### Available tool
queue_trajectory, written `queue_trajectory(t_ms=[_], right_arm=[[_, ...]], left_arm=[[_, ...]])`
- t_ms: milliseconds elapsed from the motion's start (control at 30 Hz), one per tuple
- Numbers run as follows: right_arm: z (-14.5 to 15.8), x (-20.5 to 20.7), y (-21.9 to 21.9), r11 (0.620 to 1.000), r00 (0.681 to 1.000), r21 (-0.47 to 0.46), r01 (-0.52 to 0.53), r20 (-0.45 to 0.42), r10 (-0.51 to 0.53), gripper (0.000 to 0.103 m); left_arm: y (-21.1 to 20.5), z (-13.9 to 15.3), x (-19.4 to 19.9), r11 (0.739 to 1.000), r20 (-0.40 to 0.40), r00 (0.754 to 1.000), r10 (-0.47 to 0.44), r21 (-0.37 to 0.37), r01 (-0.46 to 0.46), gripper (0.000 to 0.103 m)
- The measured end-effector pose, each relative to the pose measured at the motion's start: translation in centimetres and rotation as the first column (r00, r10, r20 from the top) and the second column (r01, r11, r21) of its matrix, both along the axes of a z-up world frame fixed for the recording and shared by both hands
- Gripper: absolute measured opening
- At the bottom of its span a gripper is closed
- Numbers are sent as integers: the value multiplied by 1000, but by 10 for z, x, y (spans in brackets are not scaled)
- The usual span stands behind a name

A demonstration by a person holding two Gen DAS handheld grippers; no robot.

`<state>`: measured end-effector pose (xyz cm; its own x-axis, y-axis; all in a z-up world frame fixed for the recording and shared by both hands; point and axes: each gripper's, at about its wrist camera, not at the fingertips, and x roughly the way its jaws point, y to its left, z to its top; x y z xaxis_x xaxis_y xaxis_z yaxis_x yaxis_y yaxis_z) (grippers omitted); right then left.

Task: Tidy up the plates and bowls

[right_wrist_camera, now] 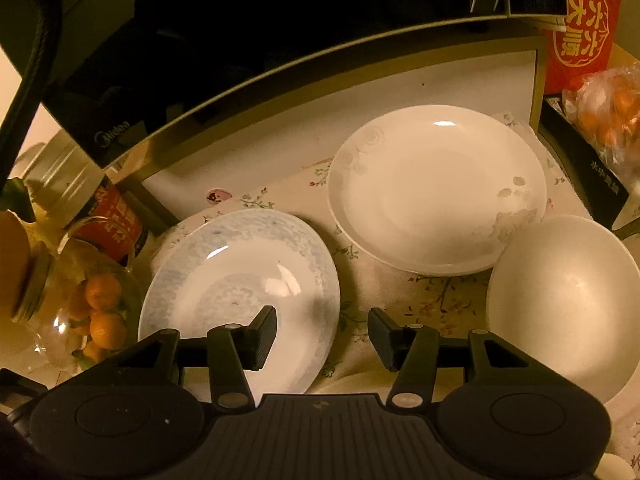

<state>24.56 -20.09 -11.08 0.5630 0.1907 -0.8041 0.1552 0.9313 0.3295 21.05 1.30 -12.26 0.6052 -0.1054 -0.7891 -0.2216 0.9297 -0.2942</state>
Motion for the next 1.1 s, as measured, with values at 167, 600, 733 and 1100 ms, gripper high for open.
queue_trajectory(t_ms=[167, 600, 733, 1100], right_arm=[[-8, 4, 1, 1000, 1000, 7, 5, -21, -5, 44], [-21, 6, -2, 995, 997, 87, 47, -65, -41, 12], [-23, 6, 0, 995, 996, 78, 57, -70, -52, 7], [-10, -1, -1, 998, 998, 49, 28, -62, -25, 9]], left_arm=[[-7, -6, 5, 1000, -4, 1000, -18, 1, 18, 49], [-16, -13, 9, 999, -7, 999, -32, -15, 32, 18], [-12, -15, 8, 999, -6, 999, -39, -18, 39, 15], [-11, 1, 0, 996, 16, 996, -86, -10, 86, 12]])
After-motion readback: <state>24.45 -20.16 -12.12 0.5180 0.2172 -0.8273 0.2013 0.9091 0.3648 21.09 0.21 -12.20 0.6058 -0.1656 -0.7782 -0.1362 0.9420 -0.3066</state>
